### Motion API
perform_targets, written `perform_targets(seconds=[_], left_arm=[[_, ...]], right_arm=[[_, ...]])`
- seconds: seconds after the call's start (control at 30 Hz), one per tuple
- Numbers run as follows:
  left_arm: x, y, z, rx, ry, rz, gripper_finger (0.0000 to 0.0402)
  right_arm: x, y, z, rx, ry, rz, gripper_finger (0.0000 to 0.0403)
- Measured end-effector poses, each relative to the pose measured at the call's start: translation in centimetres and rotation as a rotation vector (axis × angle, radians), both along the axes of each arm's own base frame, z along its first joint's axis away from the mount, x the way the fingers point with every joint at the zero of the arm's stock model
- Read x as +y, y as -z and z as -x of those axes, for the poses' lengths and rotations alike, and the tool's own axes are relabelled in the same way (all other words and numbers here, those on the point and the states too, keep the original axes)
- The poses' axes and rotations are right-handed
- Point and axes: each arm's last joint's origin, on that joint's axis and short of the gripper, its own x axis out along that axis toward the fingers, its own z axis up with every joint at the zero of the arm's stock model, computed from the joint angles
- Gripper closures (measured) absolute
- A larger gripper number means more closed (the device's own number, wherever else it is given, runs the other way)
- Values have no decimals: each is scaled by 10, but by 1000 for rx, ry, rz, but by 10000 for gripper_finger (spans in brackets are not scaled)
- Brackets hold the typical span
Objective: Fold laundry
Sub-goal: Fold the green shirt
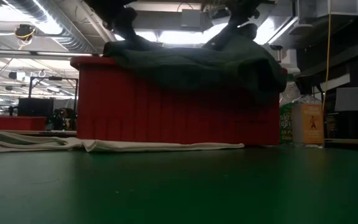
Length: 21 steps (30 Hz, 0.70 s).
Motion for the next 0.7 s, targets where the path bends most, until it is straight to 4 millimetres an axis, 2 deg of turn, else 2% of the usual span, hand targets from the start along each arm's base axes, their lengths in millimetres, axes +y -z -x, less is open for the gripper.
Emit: perform_targets(seconds=[0.23,0.47,0.6,0.7], left_arm=[[0,0,0,0,1,0,401],[0,0,0,0,1,-1,398],[0,0,0,0,0,-1,363],[0,0,0,1,0,-2,330]], right_arm=[[0,0,1,8,25,10,386],[0,1,1,23,23,7,290],[0,1,3,64,36,33,245],[3,0,8,91,56,32,228]])
